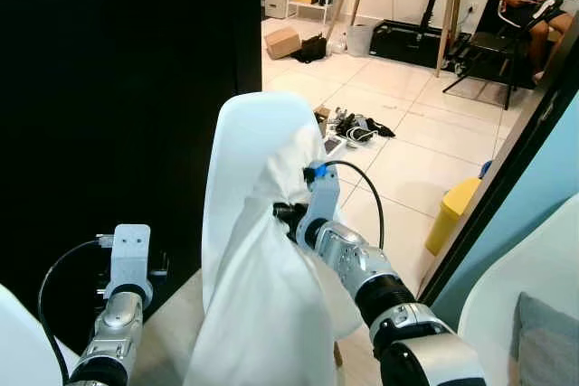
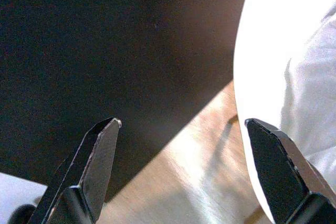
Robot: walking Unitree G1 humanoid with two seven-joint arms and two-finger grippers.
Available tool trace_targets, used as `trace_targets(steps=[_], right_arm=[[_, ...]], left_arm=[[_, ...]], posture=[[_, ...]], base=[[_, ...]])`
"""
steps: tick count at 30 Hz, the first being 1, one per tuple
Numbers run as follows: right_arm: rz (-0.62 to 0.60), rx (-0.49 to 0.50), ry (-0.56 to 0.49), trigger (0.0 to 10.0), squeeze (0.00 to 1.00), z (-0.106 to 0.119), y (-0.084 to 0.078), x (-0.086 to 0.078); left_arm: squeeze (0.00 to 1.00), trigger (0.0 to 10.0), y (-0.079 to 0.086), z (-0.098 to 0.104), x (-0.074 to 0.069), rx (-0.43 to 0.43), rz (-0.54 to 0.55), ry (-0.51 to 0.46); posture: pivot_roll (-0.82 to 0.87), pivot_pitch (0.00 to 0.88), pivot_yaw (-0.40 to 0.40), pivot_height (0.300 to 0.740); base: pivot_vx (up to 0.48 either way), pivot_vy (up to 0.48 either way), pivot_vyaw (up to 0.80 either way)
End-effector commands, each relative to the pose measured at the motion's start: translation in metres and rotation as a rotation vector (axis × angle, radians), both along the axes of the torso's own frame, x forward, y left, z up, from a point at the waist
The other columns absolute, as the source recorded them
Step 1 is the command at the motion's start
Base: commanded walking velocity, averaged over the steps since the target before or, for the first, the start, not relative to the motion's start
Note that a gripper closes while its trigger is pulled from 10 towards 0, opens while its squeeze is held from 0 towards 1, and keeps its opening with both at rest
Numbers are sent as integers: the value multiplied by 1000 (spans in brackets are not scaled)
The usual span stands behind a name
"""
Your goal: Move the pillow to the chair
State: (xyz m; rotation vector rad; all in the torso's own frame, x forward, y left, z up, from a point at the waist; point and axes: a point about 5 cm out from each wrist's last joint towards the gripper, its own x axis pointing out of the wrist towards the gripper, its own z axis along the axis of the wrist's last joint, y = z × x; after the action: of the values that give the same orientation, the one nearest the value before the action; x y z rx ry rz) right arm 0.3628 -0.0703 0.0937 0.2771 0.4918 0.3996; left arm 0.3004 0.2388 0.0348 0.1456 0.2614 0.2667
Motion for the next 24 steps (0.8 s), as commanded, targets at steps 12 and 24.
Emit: trace_targets(steps=[12, 24], right_arm=[[0, -94, 69, 10000, 0, -10, -3, -2], [42, -95, 68, 10000, 0, -9, 3, -3]], left_arm=[[0, 10000, -36, -16, -1, -576, -195, 41], [0, 10000, -40, -2, 6, -763, -282, -77]], posture=[[-14, 49, 6, 611], [-28, 46, 5, 561]], base=[[0, 0, 0], [0, 0, 0]])
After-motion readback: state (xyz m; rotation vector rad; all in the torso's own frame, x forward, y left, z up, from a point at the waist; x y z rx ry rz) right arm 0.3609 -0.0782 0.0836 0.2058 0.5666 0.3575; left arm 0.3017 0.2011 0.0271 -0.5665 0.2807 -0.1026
